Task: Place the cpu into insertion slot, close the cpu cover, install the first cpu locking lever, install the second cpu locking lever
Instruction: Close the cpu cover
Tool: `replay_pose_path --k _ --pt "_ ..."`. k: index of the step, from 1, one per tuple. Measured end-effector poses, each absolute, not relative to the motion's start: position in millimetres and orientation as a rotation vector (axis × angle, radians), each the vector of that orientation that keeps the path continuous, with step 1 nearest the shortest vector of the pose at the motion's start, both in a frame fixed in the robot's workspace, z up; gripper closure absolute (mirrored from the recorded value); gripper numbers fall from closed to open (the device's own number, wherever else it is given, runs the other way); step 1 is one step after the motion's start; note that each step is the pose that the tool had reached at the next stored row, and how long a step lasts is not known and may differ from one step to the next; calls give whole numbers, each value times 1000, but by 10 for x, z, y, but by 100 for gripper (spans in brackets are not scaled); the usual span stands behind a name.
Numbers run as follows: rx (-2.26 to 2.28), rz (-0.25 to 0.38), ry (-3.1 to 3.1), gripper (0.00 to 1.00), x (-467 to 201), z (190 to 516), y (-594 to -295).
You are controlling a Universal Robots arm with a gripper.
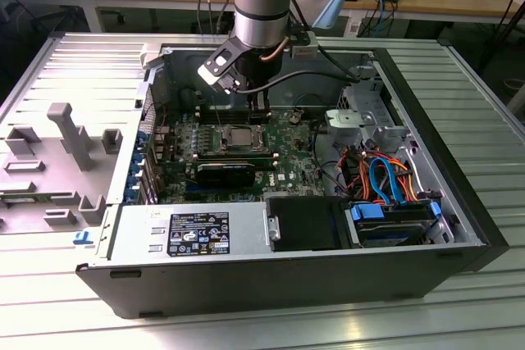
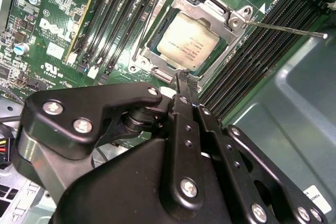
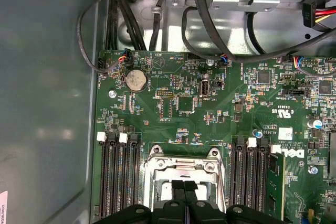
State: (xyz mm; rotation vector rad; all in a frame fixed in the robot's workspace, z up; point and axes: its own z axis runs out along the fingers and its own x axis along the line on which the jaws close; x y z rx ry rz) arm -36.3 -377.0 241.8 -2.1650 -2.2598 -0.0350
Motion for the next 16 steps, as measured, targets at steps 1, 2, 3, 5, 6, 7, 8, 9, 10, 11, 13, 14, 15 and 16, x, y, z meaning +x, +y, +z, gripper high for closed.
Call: replay_pose_path --k 1,2,3,5,6,7,8,9,10,11,13,14,15,16 --pt "-2165 -35 -2260 89 -363 2418 -3770" --pt "-2165 -35 -2260 89 -364 2418 -3770" --pt "-2165 -35 -2260 89 -364 2418 -3770" --pt "-2165 -35 -2260 89 -364 2418 -3770" --pt "-2165 -35 -2260 89 -365 2418 -3770" --pt "-2165 -35 -2259 89 -372 2417 -3770" --pt "-2165 -35 -2260 89 -381 2417 -3770" --pt "-2165 -35 -2260 89 -393 2417 -3771" --pt "-2165 -35 -2260 89 -403 2416 -3771" --pt "-2165 -35 -2260 89 -412 2416 -3771" --pt "-2165 -35 -2260 89 -433 2414 -3772" --pt "-2165 -35 -2260 89 -438 2414 -3772" --pt "-2165 -35 -2260 89 -440 2413 -3772" --pt "-2165 -35 -2260 89 -442 2413 -3772"
